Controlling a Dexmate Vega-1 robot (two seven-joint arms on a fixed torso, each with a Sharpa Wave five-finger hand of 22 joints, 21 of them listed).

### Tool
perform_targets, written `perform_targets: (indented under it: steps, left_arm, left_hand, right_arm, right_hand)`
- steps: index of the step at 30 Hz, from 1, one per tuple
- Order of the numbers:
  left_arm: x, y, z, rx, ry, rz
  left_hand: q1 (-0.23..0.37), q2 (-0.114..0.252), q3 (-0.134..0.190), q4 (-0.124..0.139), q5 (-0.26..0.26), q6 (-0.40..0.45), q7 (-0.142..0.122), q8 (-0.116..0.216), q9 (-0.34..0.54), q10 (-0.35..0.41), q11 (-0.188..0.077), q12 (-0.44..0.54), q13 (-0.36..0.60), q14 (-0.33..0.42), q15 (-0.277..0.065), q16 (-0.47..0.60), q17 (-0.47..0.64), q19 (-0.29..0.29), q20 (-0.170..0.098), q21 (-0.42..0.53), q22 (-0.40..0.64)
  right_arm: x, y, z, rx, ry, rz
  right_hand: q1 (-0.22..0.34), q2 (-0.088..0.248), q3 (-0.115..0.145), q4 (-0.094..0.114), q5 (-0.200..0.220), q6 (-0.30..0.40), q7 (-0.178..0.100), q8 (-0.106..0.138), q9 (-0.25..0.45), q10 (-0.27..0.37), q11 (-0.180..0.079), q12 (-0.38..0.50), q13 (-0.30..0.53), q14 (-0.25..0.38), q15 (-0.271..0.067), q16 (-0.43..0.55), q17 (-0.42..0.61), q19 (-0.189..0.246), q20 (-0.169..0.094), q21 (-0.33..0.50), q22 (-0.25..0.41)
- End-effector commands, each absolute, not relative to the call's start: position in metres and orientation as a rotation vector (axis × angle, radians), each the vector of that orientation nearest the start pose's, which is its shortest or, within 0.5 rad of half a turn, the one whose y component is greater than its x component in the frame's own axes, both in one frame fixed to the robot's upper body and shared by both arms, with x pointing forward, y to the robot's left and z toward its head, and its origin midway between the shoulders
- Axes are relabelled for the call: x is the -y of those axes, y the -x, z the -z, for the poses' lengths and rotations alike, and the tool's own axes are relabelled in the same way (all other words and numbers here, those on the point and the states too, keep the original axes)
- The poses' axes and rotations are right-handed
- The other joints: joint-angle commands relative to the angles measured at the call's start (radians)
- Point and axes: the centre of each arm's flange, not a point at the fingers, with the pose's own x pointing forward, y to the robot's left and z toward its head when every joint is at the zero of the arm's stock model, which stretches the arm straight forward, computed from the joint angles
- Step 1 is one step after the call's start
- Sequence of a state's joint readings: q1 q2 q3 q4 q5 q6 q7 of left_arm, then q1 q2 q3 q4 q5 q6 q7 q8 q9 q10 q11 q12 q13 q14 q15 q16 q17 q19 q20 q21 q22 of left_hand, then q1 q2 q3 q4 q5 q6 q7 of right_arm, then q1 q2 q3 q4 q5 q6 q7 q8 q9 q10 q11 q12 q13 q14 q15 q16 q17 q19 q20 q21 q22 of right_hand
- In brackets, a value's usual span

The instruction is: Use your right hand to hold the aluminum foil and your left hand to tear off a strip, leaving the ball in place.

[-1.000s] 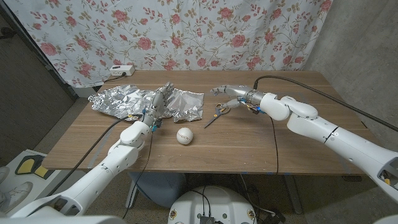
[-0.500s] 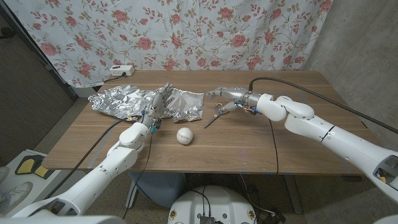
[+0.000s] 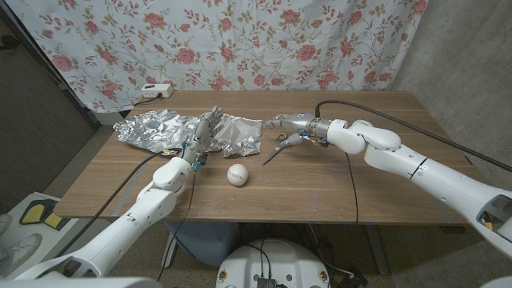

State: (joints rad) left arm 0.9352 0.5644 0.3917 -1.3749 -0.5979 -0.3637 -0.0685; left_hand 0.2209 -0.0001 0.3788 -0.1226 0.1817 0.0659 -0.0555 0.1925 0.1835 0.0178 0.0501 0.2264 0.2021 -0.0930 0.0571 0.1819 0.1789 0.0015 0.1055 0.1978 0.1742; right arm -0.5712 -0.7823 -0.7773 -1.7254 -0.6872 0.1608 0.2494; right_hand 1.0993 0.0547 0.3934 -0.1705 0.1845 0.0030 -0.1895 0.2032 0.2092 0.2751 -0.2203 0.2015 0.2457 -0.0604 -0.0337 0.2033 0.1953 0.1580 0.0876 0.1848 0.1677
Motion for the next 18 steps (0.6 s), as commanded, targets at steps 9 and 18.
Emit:
perform_targets:
  steps: [9,18]
  left_arm:
    - [-0.2782,-0.6260,0.0562,0.614,-0.061,0.282]
    - [-0.2775,-0.6276,0.0542,0.611,-0.060,0.282]
  left_hand:
    - [-0.010,-0.002,-0.004,0.003,-0.001,0.001,-0.002,0.000,0.005,0.003,0.002,0.000,0.004,-0.010,0.001,0.004,0.004,-0.006,0.004,-0.003,0.005]
    - [-0.011,-0.001,-0.005,0.003,0.000,0.003,-0.002,0.001,0.005,0.002,0.002,0.000,0.004,-0.011,0.001,0.004,0.004,-0.007,0.003,-0.003,0.005]
  right_arm:
    - [0.1231,-0.5916,-0.0151,0.803,1.936,-0.424]
    - [0.1236,-0.5930,-0.0113,0.811,1.979,-0.409]
  right_hand:
    - [0.034,0.006,0.005,0.004,-0.002,-0.071,0.016,-0.015,0.002,0.034,0.000,0.022,0.016,-0.018,-0.120,0.000,0.003,-0.013,-0.013,-0.002,0.000]
    - [0.052,0.021,0.010,0.005,-0.002,-0.112,0.014,-0.018,0.003,0.014,0.001,0.023,0.028,-0.031,-0.114,-0.001,0.005,-0.025,-0.032,-0.003,0.000]
